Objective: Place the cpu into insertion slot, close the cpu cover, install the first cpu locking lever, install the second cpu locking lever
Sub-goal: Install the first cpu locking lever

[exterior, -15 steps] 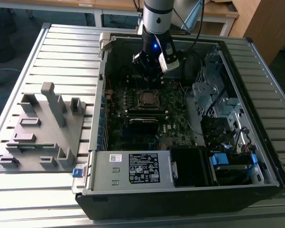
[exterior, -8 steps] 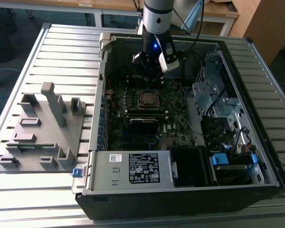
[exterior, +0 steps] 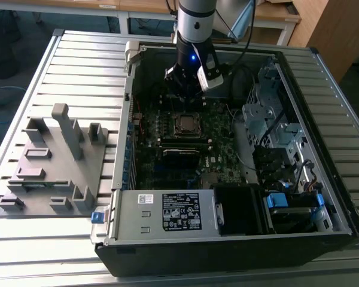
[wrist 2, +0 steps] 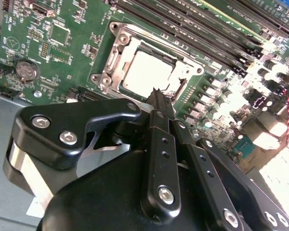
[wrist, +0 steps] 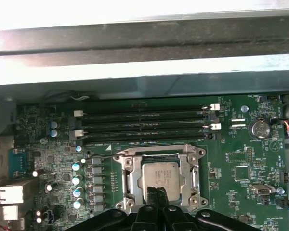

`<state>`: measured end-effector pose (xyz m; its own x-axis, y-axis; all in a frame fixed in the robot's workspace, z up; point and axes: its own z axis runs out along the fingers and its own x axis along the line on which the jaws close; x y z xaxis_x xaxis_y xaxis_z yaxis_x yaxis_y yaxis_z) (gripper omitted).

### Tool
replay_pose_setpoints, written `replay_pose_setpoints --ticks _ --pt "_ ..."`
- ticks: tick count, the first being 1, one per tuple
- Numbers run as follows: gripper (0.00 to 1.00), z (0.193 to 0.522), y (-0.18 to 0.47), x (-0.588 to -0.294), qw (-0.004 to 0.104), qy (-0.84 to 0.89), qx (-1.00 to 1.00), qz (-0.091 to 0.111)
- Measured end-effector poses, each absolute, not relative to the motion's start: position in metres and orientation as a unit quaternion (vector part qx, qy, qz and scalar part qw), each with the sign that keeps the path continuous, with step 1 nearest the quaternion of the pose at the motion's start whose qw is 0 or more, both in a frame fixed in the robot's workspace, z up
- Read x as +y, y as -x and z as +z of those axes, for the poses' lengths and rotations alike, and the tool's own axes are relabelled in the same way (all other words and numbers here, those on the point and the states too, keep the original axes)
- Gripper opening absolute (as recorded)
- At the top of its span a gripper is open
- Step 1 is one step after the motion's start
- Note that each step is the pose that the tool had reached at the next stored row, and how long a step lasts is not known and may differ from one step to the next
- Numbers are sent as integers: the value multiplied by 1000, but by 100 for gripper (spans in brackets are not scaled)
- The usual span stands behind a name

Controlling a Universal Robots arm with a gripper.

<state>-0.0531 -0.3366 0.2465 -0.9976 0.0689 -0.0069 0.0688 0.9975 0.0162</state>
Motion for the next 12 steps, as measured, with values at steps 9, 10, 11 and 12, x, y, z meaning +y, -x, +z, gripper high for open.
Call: replay_pose_setpoints --ticks 9,10,11,12 --pt "10 247 54 -337 4 -34 999 8" --pt "10 247 54 -337 4 -34 999 8" --pt "10 248 54 -337 4 -34 999 8" --pt "10 250 54 -337 4 -34 999 8"
